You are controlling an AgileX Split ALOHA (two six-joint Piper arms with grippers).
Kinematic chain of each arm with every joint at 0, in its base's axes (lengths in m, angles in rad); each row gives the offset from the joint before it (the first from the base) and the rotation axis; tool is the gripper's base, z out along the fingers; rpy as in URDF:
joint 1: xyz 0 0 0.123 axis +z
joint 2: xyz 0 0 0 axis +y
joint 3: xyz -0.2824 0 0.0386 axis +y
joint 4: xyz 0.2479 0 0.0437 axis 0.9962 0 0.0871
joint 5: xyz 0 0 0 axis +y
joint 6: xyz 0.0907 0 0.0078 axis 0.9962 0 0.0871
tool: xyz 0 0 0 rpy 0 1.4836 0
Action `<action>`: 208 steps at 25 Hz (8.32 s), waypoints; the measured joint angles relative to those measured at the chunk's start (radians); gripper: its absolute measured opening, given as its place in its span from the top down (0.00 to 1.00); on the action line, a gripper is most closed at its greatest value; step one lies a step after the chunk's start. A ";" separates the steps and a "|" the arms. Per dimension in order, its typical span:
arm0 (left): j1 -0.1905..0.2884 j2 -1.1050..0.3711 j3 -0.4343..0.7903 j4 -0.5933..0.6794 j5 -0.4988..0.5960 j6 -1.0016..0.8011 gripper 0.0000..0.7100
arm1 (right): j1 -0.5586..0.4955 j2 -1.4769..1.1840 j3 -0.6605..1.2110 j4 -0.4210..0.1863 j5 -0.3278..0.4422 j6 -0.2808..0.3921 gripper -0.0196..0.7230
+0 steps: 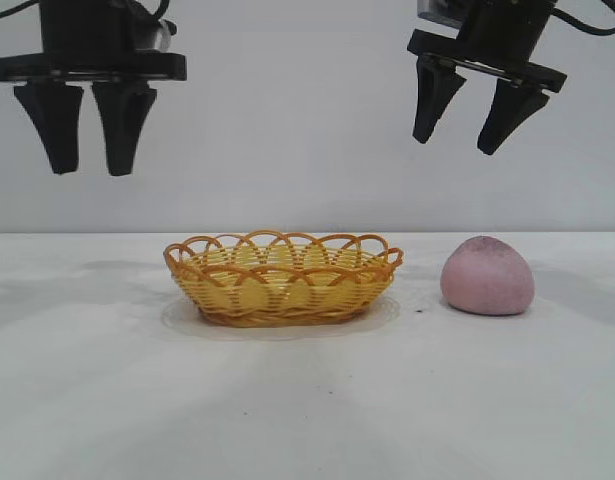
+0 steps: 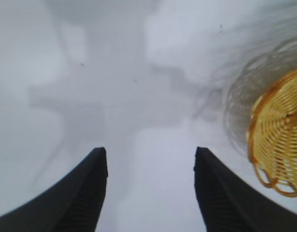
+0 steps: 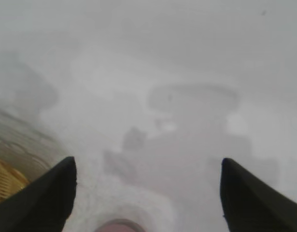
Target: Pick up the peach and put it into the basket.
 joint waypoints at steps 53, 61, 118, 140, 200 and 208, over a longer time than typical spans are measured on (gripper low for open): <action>0.251 -1.419 0.979 -0.030 -0.019 0.035 0.45 | 0.000 0.000 0.000 0.007 0.014 0.000 0.26; 0.252 -1.721 1.210 -0.115 -0.111 0.107 0.45 | 0.000 0.000 0.000 0.007 0.025 0.000 0.26; 0.252 -2.097 1.268 -0.167 -0.100 0.183 0.45 | 0.088 -0.010 0.312 -0.011 0.157 0.080 0.48; 0.252 -2.097 1.268 -0.167 -0.100 0.183 0.45 | 0.096 0.014 0.282 -0.070 0.096 0.084 0.97; 0.252 -2.097 1.268 -0.167 -0.100 0.183 0.59 | -0.014 0.004 -0.042 -0.121 0.235 0.077 0.26; 0.252 -2.097 1.268 -0.167 -0.100 0.183 0.62 | -0.208 0.001 -0.042 -0.100 0.239 0.081 0.26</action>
